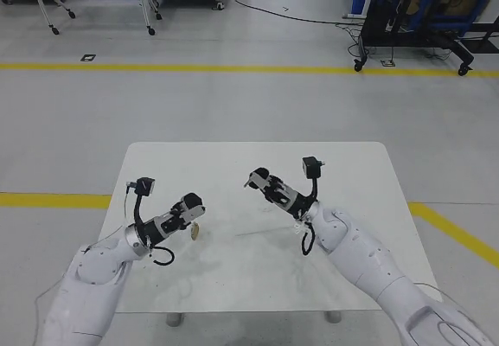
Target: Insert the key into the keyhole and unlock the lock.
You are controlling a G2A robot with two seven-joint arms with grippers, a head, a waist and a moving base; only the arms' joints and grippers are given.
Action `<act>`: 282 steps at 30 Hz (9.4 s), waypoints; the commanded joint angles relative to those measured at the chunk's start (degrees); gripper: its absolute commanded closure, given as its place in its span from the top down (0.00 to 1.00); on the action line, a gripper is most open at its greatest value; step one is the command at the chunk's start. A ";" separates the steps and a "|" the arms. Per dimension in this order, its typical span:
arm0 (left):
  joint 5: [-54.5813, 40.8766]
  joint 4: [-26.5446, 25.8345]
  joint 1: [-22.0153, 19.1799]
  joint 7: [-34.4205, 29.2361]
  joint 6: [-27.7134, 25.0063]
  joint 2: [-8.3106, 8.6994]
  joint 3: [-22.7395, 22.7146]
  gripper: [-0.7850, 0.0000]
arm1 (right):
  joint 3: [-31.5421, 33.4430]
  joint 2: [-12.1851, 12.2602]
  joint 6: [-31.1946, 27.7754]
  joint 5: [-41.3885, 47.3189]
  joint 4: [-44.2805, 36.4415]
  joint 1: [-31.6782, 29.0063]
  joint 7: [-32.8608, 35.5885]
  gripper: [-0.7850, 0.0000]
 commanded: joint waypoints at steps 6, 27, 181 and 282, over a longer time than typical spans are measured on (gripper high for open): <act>-11.01 9.09 -6.82 -8.61 -3.62 -0.54 5.35 0.92 | -3.09 -0.94 0.00 7.30 1.31 1.82 5.00 0.00; -5.21 14.58 -10.73 -0.52 -5.43 -1.47 10.86 0.41 | -8.12 -4.22 0.00 7.69 4.36 3.91 8.25 0.00; -8.57 14.12 -15.94 -9.13 -0.94 5.46 14.42 1.00 | -1.74 10.18 1.34 47.69 4.26 2.66 52.19 0.00; 14.44 24.15 -25.75 -0.41 3.35 1.62 17.65 0.00 | -2.27 7.85 3.78 54.90 0.29 1.03 53.81 0.00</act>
